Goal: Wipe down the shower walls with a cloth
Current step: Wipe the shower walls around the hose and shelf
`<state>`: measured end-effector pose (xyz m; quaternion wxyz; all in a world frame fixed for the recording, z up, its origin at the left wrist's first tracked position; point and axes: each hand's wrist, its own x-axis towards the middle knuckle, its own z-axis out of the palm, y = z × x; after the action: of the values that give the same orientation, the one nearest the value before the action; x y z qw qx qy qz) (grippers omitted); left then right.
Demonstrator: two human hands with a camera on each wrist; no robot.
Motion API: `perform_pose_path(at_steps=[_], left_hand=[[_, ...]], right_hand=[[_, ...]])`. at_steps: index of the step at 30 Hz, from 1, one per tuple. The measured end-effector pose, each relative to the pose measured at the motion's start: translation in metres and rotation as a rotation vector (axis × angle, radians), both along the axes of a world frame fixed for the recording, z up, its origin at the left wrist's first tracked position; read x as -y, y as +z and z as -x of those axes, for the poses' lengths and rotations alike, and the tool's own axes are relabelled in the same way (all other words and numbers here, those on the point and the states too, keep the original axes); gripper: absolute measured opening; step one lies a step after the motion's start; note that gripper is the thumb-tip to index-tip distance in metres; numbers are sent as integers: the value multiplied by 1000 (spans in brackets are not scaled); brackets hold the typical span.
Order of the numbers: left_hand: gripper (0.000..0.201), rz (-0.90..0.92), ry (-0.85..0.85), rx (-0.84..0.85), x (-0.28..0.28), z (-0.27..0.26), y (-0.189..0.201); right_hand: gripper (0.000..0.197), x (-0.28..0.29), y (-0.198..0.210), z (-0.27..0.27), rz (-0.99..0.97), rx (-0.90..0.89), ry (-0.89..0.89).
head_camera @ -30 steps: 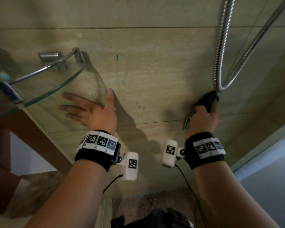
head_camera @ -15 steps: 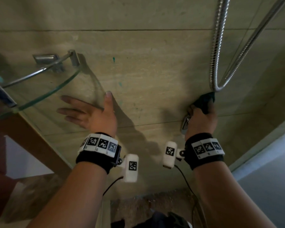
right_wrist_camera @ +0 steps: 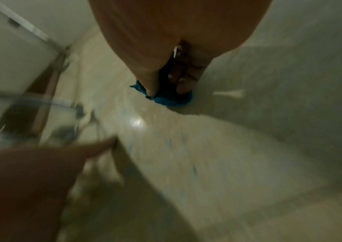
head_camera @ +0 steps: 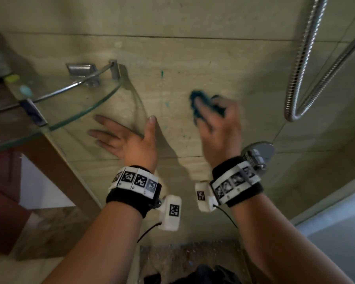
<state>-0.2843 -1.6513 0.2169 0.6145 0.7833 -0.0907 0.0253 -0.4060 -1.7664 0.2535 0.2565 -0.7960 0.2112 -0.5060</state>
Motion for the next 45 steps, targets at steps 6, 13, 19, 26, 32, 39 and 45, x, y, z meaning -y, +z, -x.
perform_pose_path(at_steps=[6, 13, 19, 26, 32, 39, 45], left_hand=[[102, -2, -40, 52, -10, 2, -8], [84, 14, -60, 80, -17, -2, -14], [81, 50, -38, 58, -17, -1, -13], [77, 35, -43, 52, -20, 2, -12], [77, 46, -41, 35, -33, 5, -8], [16, 214, 8, 22, -52, 11, -3], [19, 210, -262, -147, -57, 24, -7]], right_hand=[[16, -17, -83, -6, -435, -458, 206], [12, -6, -46, -8, -304, -227, 165], [41, 7, -6, -14, 166, 16, 1], [16, -11, -93, -7, 35, -598, 118], [32, -15, -102, 2, 29, -530, 220], [26, -21, -53, 3, -797, -67, 504], [27, -40, -43, 6, -1016, -17, 621]])
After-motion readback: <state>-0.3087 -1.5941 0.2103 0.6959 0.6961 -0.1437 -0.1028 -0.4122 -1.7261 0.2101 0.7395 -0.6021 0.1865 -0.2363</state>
